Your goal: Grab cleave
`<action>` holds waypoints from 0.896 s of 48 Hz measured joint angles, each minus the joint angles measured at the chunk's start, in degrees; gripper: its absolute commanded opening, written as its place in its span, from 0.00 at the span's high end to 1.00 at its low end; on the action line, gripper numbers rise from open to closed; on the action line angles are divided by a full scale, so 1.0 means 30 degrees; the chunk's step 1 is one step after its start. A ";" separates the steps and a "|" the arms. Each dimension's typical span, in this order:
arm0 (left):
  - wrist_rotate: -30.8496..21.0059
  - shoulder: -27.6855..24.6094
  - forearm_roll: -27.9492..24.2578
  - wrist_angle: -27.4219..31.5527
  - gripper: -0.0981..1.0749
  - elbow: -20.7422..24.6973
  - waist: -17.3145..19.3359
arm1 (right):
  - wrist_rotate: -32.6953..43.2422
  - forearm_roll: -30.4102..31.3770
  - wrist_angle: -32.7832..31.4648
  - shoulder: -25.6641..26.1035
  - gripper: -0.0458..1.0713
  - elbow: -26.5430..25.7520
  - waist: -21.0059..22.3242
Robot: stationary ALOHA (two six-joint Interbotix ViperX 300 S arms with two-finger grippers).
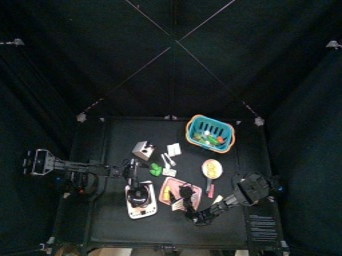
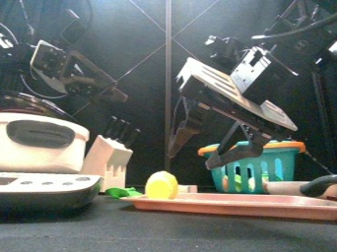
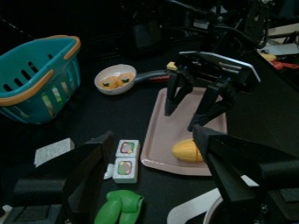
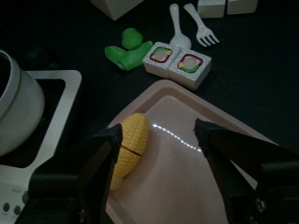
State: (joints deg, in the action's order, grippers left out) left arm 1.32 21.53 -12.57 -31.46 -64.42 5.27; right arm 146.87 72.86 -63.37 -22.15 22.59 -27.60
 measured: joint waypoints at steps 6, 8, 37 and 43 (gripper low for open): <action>0.0000 0.0029 0.0000 0.0000 0.03 0.0000 0.0000 | -0.0176 -0.0205 0.0029 0.0586 0.09 0.0352 0.0029; 0.0000 0.0029 0.0000 0.0000 0.03 0.0000 0.0000 | -0.0205 -0.0352 0.0117 0.0996 0.09 0.0557 0.0029; -0.0059 0.1289 0.1025 0.0000 0.03 -0.0645 0.0059 | -1.2656 -0.7559 0.8789 0.7500 0.09 0.2285 0.4277; -0.0059 0.1816 0.1260 0.0000 0.03 -0.0967 0.0059 | -1.6758 -0.9990 0.8906 0.8613 0.09 0.1904 0.5186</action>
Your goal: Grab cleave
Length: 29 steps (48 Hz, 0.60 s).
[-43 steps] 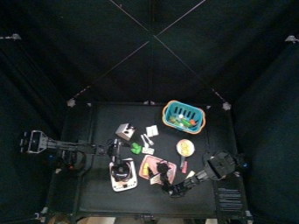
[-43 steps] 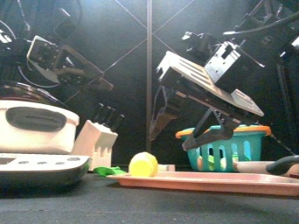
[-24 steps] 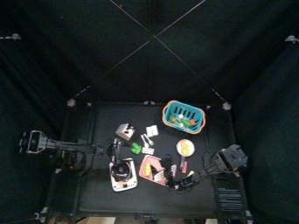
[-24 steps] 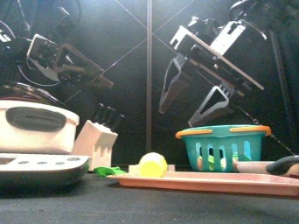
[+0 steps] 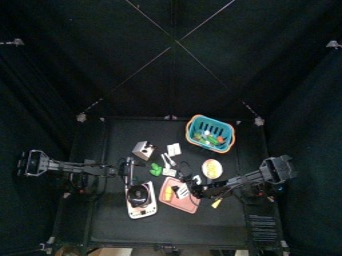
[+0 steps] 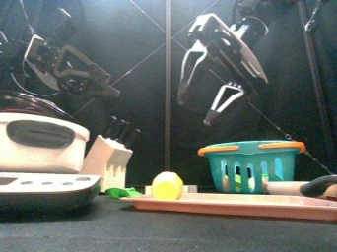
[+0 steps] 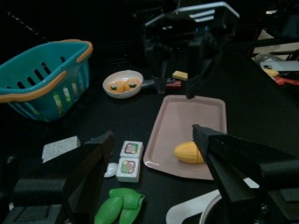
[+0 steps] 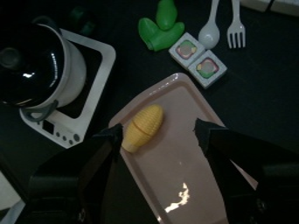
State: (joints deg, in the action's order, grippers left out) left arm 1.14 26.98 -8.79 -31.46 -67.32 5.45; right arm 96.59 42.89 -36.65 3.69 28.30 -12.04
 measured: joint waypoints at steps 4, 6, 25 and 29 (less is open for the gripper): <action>0.0000 0.0557 0.0352 0.0000 0.03 -0.0293 0.0000 | -0.2549 -0.1523 -0.0176 0.0703 0.09 -0.0469 0.0615; 0.0000 0.0908 0.0615 0.0000 0.03 -0.0469 0.0000 | -0.3926 -0.2256 -0.0410 0.1025 0.09 -0.0732 0.0908; 0.0000 0.3633 0.3135 0.0000 0.03 -0.1992 0.0234 | -1.2627 -0.3896 -0.1172 0.1729 0.10 -0.3926 0.3896; 0.0000 0.3955 0.3457 -0.0029 0.03 -0.2197 0.0586 | -1.3916 -0.4014 -0.0645 0.1611 0.10 -0.4482 0.4600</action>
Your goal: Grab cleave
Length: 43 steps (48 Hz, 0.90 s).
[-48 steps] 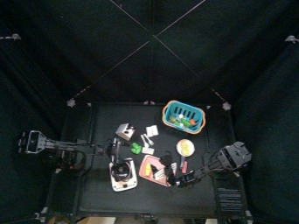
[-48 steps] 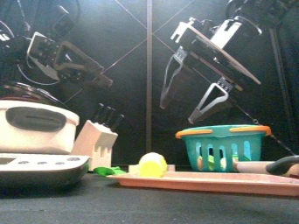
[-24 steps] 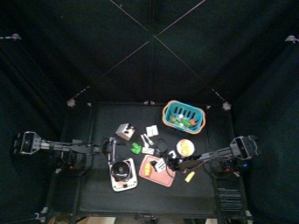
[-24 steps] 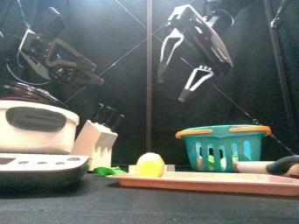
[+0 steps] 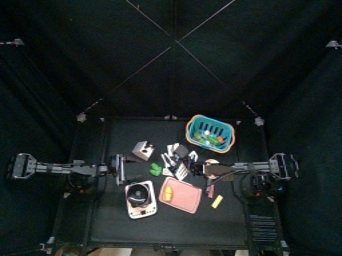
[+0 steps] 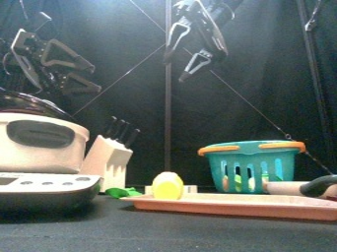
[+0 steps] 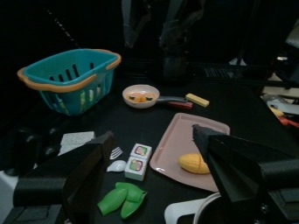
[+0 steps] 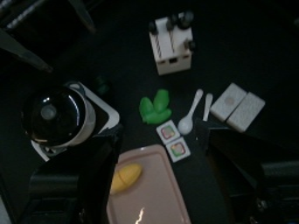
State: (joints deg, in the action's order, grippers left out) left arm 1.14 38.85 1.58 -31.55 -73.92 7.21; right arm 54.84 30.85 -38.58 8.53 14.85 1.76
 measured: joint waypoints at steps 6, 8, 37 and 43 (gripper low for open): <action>0.0000 0.0205 0.0352 0.0000 0.03 -0.0146 0.0498 | -0.1201 -0.0732 0.0791 -0.0527 0.10 -0.0645 0.1025; 0.0000 0.0205 0.0410 -0.0029 0.03 -0.0205 0.0615 | -0.1787 -0.1113 0.1201 -0.0850 0.10 -0.0967 0.1348; 0.0000 0.1816 0.3252 -0.1406 0.03 -0.1904 0.3838 | -0.9023 -0.5801 0.0908 -0.7002 0.12 -0.6855 0.2314; 0.0000 0.2051 0.3750 -0.1436 0.03 -0.2227 0.3926 | -0.9375 -0.5918 0.0791 -0.7822 0.12 -0.7852 0.2402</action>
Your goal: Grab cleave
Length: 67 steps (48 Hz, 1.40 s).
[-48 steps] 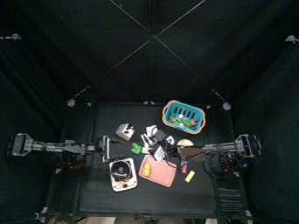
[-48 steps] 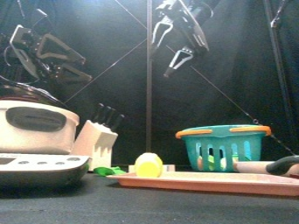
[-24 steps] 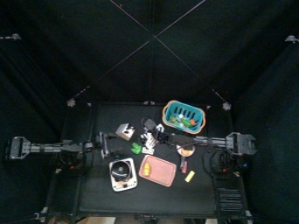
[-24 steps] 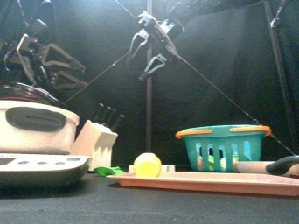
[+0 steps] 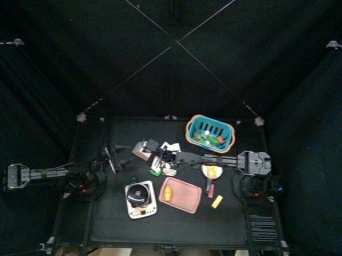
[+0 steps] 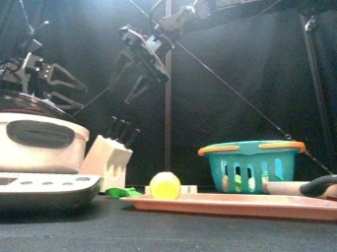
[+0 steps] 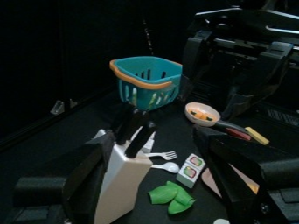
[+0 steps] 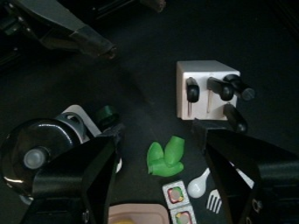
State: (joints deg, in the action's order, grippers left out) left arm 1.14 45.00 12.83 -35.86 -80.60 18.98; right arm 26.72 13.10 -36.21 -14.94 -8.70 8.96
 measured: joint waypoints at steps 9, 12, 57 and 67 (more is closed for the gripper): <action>0.0000 0.0029 0.0059 0.0000 0.03 -0.0029 0.0029 | -0.0029 0.0000 -0.0029 -0.1025 0.13 -0.0938 0.0322; 0.0000 0.0029 0.0059 0.0000 0.03 -0.0029 0.0029 | -0.0029 0.0029 -0.0088 -0.1348 0.13 -0.1230 0.0352; 0.0000 0.0029 0.0059 0.0000 0.03 -0.0059 0.0029 | -0.0029 0.0937 -0.0967 -0.2930 0.30 -0.2432 0.1055; 0.0000 0.0029 0.0059 0.0000 0.03 -0.0059 0.0029 | -0.0029 0.0937 -0.0996 -0.3252 0.30 -0.2725 0.1172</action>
State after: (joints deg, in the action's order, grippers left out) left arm 1.14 45.09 13.01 -35.86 -80.77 19.07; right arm 26.63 15.91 -39.20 -24.70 -16.88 12.48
